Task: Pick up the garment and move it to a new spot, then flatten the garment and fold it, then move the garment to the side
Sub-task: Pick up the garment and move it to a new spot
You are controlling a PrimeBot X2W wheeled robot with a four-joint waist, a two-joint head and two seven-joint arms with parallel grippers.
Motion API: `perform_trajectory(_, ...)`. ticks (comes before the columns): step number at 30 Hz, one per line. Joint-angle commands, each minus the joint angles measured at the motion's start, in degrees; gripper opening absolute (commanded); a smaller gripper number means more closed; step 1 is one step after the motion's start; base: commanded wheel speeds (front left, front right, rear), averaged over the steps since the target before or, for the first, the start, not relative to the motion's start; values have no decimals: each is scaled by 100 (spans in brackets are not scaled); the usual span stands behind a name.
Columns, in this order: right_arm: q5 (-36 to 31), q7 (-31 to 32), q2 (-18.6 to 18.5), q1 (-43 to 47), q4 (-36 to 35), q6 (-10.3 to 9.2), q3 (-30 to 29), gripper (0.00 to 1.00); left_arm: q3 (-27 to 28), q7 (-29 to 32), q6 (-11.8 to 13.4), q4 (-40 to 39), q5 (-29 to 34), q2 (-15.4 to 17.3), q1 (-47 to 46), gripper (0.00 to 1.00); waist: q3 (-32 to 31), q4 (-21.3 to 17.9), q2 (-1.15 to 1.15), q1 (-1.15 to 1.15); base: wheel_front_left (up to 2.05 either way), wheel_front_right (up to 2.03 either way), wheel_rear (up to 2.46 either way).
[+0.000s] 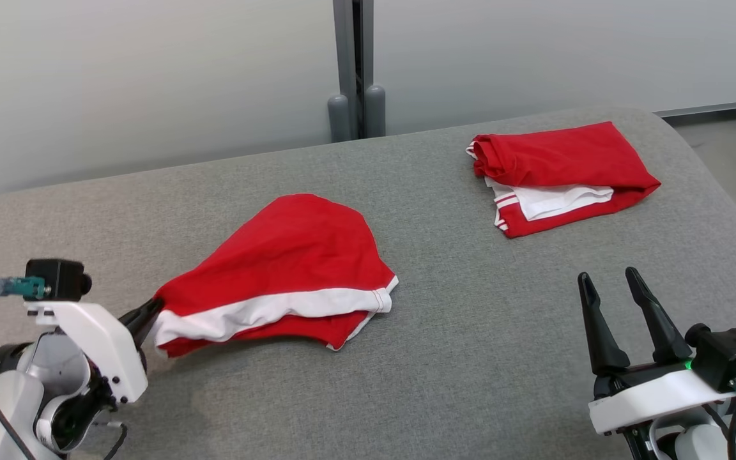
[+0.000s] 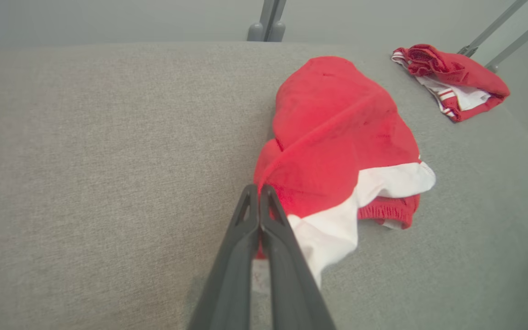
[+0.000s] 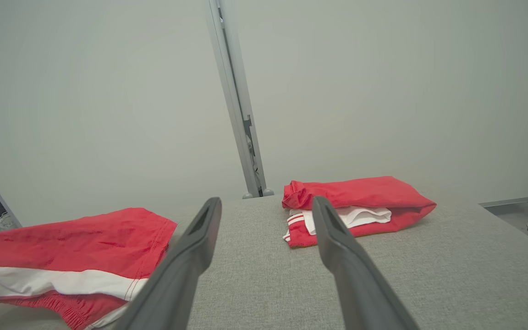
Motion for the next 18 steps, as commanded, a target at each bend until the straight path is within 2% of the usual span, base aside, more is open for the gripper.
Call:
perform_trajectory(1,-14,-7,-54,-63,17,8,-13,100,-47,-115,-45,177,83,69,24,0,2,47,0,0,0,0,0)
perform_trajectory(5,2,-7,-77,-84,52,7,54,100,-350,-523,-86,882,354,137,-83,0,0,113,0,0,0,0,0)
perform_trajectory(10,21,-7,-101,-90,69,8,90,100,-662,-1057,-101,1535,354,10,-257,0,14,159,0,0,0,0,0)
perform_trajectory(11,28,-7,-113,-88,74,8,93,100,-719,-1134,-102,1614,327,-5,-282,27,18,167,0,0,0,0,0)
perform_trajectory(12,31,-7,-124,-85,76,8,95,100,-783,-1202,-102,1683,294,-4,-311,97,21,175,0,0,0,0,0)
perform_trajectory(13,34,-7,-134,-83,77,8,92,100,-822,-1265,-103,1752,239,-10,-347,100,23,183,0,0,0,0,0)
perform_trajectory(18,43,-7,-164,-71,91,7,72,100,-921,-1664,-105,1765,19,102,-522,100,4,218,0,0,0,0,0)
